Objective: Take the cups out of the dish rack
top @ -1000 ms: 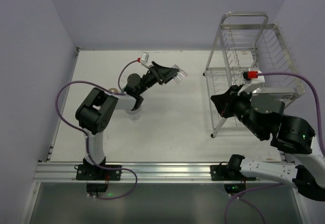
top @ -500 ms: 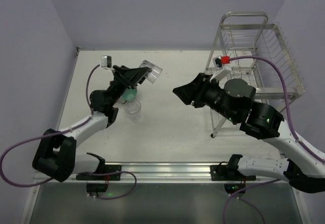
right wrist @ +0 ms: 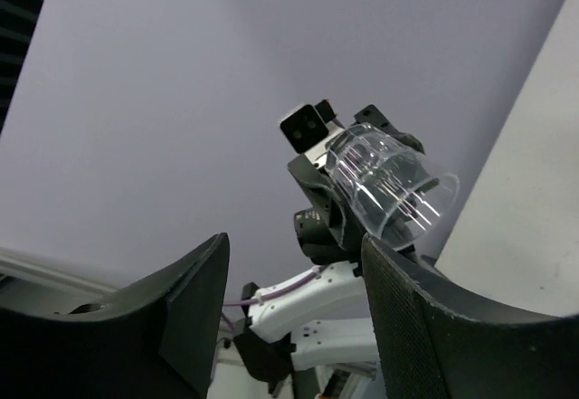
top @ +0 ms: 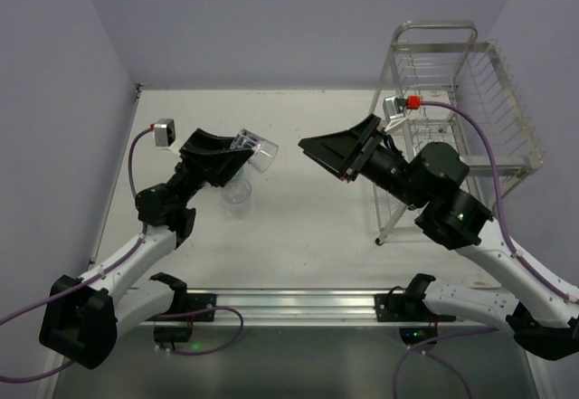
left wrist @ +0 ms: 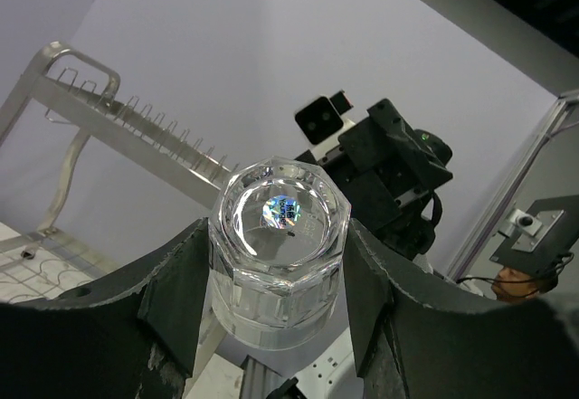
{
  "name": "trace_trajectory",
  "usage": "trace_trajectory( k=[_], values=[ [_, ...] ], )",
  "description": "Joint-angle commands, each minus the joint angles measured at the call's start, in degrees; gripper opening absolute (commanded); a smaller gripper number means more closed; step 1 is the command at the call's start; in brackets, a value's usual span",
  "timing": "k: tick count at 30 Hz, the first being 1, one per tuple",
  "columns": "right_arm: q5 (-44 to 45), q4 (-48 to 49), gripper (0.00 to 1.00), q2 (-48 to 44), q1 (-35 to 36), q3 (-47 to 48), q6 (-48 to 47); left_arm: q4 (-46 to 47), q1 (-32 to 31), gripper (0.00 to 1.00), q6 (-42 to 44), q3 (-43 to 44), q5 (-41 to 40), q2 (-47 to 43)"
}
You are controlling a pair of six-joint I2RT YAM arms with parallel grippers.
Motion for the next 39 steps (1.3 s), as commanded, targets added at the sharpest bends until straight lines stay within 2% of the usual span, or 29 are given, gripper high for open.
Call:
trace_trajectory(
  k=[1, 6, 13, 20, 24, 32, 39],
  values=[
    [-10.4, 11.8, 0.62, 2.6, -1.7, -2.4, 8.2, 29.7, 0.5, 0.00, 4.4, -1.1, 3.5, -1.8],
    [-15.3, 16.0, 0.58, 4.9, -3.1, -5.4, 12.6, 29.5, 0.5, 0.00, 5.3, -1.0, 5.1, -4.0],
    [-16.0, 21.2, 0.53, 4.9, -3.5, -9.8, 14.9, 28.9, 0.5, 0.00, 4.6, 0.9, 5.9, -4.8],
    [-20.5, 28.7, 0.50, 7.8, -3.8, -11.1, 18.6, 29.8, 0.5, 0.00, 3.7, 1.1, 4.7, -4.0],
    [-21.6, 33.7, 0.49, 9.2, -3.7, -12.2, 20.7, 29.8, 0.5, 0.00, 3.4, 1.7, 4.5, -3.7],
    [-21.5, 37.0, 0.45, 9.0, -3.8, -14.4, 21.3, 29.7, 0.5, 0.00, 3.0, 2.2, 4.7, -3.4],
    [-22.5, 51.1, 0.43, 13.4, -3.7, -16.0, 26.2, 30.6, 0.4, 0.00, 2.4, -0.1, 4.3, -2.7]
  ],
)
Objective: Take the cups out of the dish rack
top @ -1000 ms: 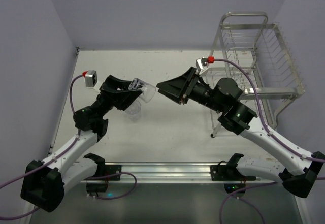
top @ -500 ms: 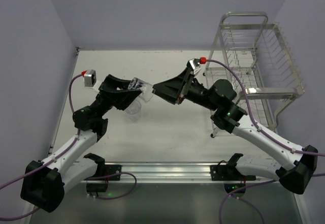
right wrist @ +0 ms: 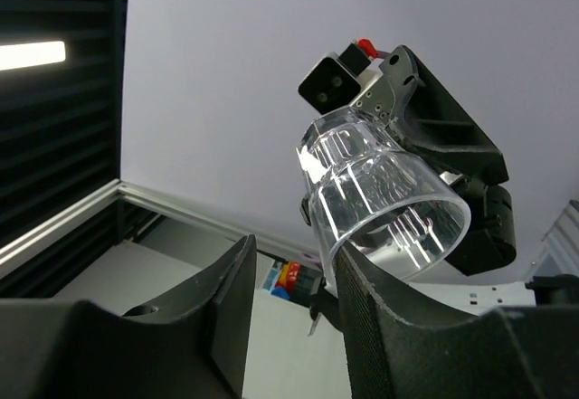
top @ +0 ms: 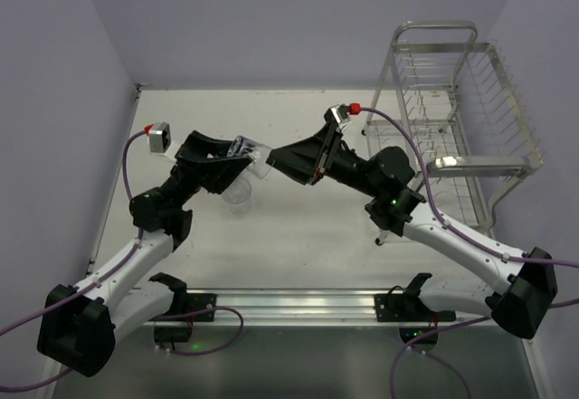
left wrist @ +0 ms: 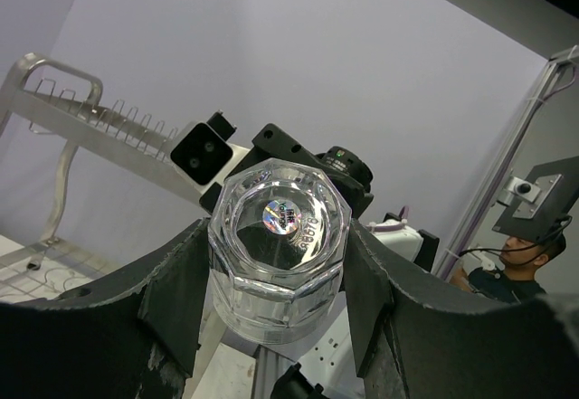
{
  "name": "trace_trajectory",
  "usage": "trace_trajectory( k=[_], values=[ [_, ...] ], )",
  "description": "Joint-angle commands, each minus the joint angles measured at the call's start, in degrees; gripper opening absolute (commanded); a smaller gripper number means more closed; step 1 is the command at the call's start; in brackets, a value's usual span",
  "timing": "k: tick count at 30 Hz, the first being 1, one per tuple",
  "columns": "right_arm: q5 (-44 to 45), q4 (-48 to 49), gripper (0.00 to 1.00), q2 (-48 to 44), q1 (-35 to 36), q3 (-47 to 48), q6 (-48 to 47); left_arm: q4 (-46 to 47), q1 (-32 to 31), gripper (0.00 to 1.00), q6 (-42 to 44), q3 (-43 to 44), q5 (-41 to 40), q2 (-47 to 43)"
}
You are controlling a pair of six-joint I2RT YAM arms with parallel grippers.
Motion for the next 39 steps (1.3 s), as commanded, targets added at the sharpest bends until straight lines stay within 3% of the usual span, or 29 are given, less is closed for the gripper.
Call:
trace_trajectory(
  k=[1, 6, 12, 13, 16, 19, 20, 23, 24, 31, 34, 37, 39],
  values=[
    [-1.5, 12.9, 0.42, 2.9, 0.0, -0.1, 5.0, 30.6, 0.2, 0.00, -0.4, -0.2, 0.0, 0.4],
    [-2.4, 21.5, 0.38, 7.1, -0.1, 0.1, 9.7, 30.5, 0.2, 0.00, -0.2, -0.6, 0.5, 0.5],
    [-2.0, 21.4, 0.29, 8.4, 0.3, 1.7, 10.0, 30.6, 0.1, 0.00, -0.1, -1.0, 0.7, 0.7],
    [-1.9, 21.0, 0.26, 8.4, 0.3, 1.8, 9.8, 30.6, 0.2, 0.00, -0.2, -1.0, 0.7, 0.7],
    [-1.9, 20.0, 0.03, 8.4, 0.3, 1.9, 9.1, 30.6, 0.2, 0.00, -0.3, -1.1, 1.0, 0.7],
    [-2.0, 19.2, 0.00, 8.5, 0.3, 2.0, 8.3, 30.3, 0.2, 0.00, -0.4, -0.9, 1.9, 0.7],
    [-1.9, 18.6, 0.00, 8.4, 0.3, 2.0, 8.2, 30.1, 0.2, 0.05, -0.9, -0.6, 2.4, 0.7],
    [-1.9, 15.8, 0.00, 7.7, 0.2, 2.4, 6.4, 29.4, 0.2, 0.72, -2.9, -0.1, 3.6, 1.7],
    [-1.9, 15.5, 0.00, 7.3, 0.2, 2.3, 5.3, 29.2, 0.3, 1.00, -3.4, 0.2, 4.8, 2.0],
    [-1.1, 10.6, 0.00, 5.3, -1.1, 2.3, 0.7, 23.0, 2.1, 1.00, -2.0, 0.3, 9.5, -0.2],
    [-0.3, 3.8, 0.00, 4.1, -2.3, 4.7, -4.2, 13.5, 3.6, 1.00, 4.8, -0.5, 11.8, -4.9],
    [0.4, -7.0, 0.00, 4.5, -3.3, 10.8, -11.7, -3.4, 4.7, 1.00, 15.5, -0.9, 11.1, -11.9],
    [1.7, -19.6, 0.00, 5.7, -3.5, 18.6, -18.9, -23.7, 4.8, 1.00, 22.9, 1.4, 6.6, -17.2]
  ],
)
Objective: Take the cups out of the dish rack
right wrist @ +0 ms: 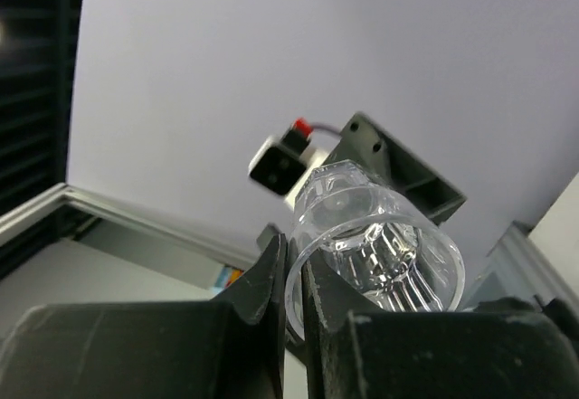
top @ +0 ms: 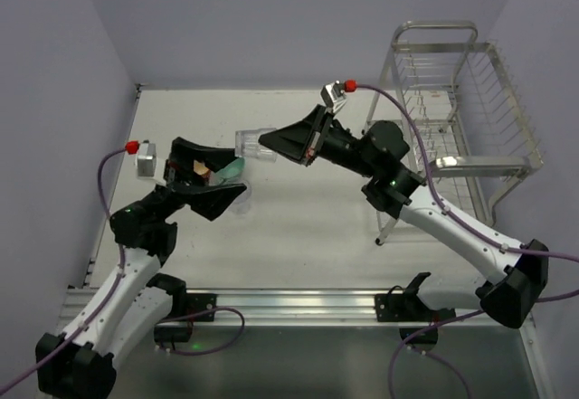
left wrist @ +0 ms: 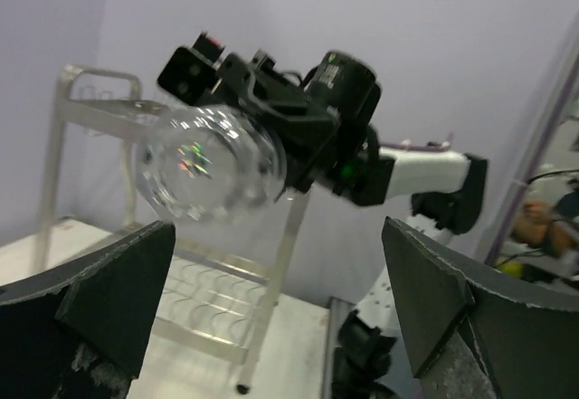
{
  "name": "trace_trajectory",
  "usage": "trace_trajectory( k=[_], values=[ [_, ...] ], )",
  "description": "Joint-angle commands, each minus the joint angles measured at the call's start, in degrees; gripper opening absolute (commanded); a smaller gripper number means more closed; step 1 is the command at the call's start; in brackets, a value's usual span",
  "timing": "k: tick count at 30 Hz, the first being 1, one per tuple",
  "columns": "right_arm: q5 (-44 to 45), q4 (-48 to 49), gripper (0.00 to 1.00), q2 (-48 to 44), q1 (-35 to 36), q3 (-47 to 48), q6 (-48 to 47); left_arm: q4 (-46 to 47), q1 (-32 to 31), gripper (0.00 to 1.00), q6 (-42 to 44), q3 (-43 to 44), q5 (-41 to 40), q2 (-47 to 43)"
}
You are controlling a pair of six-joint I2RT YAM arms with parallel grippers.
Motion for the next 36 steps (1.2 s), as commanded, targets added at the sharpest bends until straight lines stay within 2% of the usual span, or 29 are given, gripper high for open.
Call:
trace_trajectory(
  k=[1, 2, 5, 7, 11, 15, 19, 23, 25, 36],
  values=[
    [4.5, -17.9, 0.00, 0.3, -1.8, 11.6, -15.0, -22.2, 0.5, 1.00, 20.6, 3.8, -4.1, -8.8],
    [5.6, -22.8, 0.00, 0.7, -1.8, 13.1, -16.7, -33.7, 0.5, 1.00, 23.4, 4.9, -6.7, -10.2],
    [10.1, -33.5, 0.00, 2.9, -1.8, 19.2, -23.4, -52.6, 0.5, 1.00, 31.2, 10.0, -23.5, -14.1],
    [13.3, -37.2, 0.00, 4.7, -1.7, 23.6, -28.5, -59.1, 0.5, 1.00, 33.1, 12.1, -30.8, -17.2],
    [13.1, -46.1, 0.00, 11.5, -1.3, 31.2, -34.7, -74.3, 0.5, 1.00, 34.4, 15.0, -51.1, -20.5],
    [16.0, -56.5, 0.00, 23.3, 3.0, 44.8, -41.5, -85.5, 0.5, 1.00, 33.6, 18.9, -65.1, -18.1],
    [21.3, -64.2, 0.00, 30.6, 6.6, 54.5, -44.1, -95.8, 0.5, 1.00, 30.6, 22.4, -77.9, -16.2],
    [25.2, -73.7, 0.00, 39.2, 9.4, 65.0, -46.5, -102.5, 0.5, 1.00, 26.7, 23.6, -86.9, -16.5],
    [26.8, -76.2, 0.00, 42.9, 10.4, 66.7, -47.3, -104.4, 0.5, 1.00, 25.4, 23.8, -88.8, -16.7],
    [30.1, -75.4, 0.00, 49.0, 13.7, 63.8, -49.4, -102.5, 0.5, 1.00, 26.2, 21.2, -83.4, -18.8]
  ],
)
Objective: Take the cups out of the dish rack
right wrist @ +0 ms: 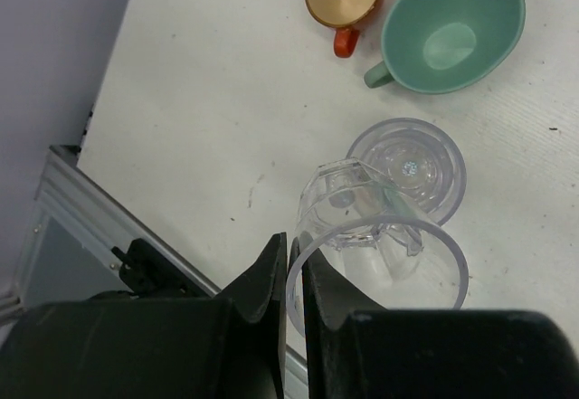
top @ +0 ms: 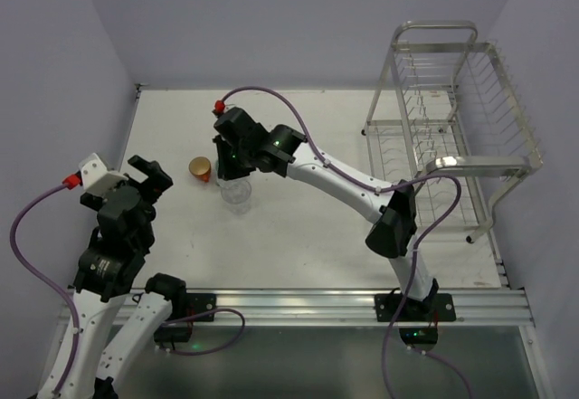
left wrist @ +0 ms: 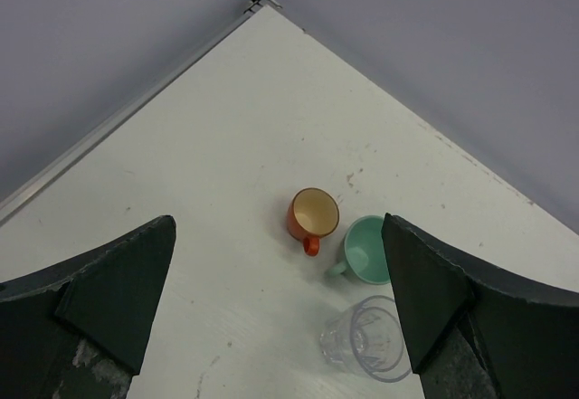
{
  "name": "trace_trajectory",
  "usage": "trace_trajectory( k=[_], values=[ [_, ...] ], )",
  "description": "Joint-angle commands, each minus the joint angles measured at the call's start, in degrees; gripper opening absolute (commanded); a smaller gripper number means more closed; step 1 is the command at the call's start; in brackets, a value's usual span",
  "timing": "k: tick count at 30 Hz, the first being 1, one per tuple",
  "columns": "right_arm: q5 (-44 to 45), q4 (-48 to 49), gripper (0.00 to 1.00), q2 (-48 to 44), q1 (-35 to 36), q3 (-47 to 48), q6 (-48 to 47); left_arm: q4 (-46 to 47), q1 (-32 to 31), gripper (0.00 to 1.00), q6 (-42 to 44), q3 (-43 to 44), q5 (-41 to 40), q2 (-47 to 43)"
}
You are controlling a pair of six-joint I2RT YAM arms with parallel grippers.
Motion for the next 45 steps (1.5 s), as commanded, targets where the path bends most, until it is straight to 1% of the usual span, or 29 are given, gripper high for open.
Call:
trace_trajectory(
  k=[1, 13, 25, 27, 28, 30, 31, 33, 34, 37, 38, 40, 41, 43, 44, 45],
  values=[
    [2.1, -0.9, 0.00, 1.8, 0.3, 1.4, -2.3, 1.2, 0.4, 1.00, -1.4, -0.2, -0.2, -1.2],
    [3.6, -0.9, 0.00, 9.1, 0.5, 2.3, -3.7, 2.5, 0.3, 1.00, -0.3, -0.7, 2.8, -1.5],
    [4.5, -1.3, 0.00, 13.2, 0.5, 3.8, -4.9, 3.3, 0.3, 1.00, -0.2, -1.9, 4.2, -1.4],
    [4.7, -1.4, 0.08, 13.9, 0.4, 4.3, -5.1, 3.3, 0.3, 1.00, -0.3, -1.9, 4.6, -1.4],
    [4.8, -1.6, 0.17, 14.2, 0.4, 4.8, -5.2, 3.3, 0.3, 1.00, -0.4, -1.9, 4.9, -1.4],
    [5.3, -1.6, 0.24, 14.3, 0.5, 5.1, -5.3, 3.2, 0.3, 1.00, -0.6, -1.9, 5.3, -1.4],
    [5.5, -1.6, 0.30, 14.2, 0.4, 5.3, -5.5, 3.2, 0.3, 1.00, -0.6, -1.9, 6.0, -1.4],
    [6.0, -1.6, 0.35, 13.7, 0.5, 5.5, -5.7, 3.4, 0.3, 1.00, -0.4, -1.8, 6.6, -1.5],
    [6.3, -1.6, 0.40, 13.3, 0.4, 5.8, -5.9, 3.5, 0.3, 1.00, -0.4, -1.9, 7.2, -1.6],
    [7.1, -1.7, 0.47, 11.9, 0.5, 6.1, -6.3, 3.7, 0.3, 1.00, -0.3, -1.9, 8.7, -2.4],
    [7.8, -1.8, 0.51, 11.4, 0.5, 6.2, -6.3, 4.2, 0.3, 1.00, -0.1, -2.0, 9.1, -2.7],
    [8.3, -2.4, 0.55, 9.1, 0.5, 6.5, -6.4, 4.3, 0.3, 1.00, -0.1, -2.0, 10.2, -3.5],
    [8.7, -2.4, 0.60, 8.1, 0.6, 6.4, -6.4, 4.5, 0.3, 1.00, 0.0, -2.0, 10.5, -3.7],
    [10.7, -2.6, 0.68, 4.3, 0.8, 5.4, -6.8, 4.7, 0.3, 1.00, -0.1, -1.8, 11.1, -4.3],
    [11.5, -2.6, 0.74, 2.9, 1.1, 4.9, -7.2, 4.9, 0.3, 1.00, 0.1, -1.7, 11.3, -4.4],
    [12.4, -2.6, 0.84, 1.4, 1.4, 4.3, -7.4, 5.0, 0.3, 1.00, 0.3, -1.5, 12.1, -4.4]
  ],
)
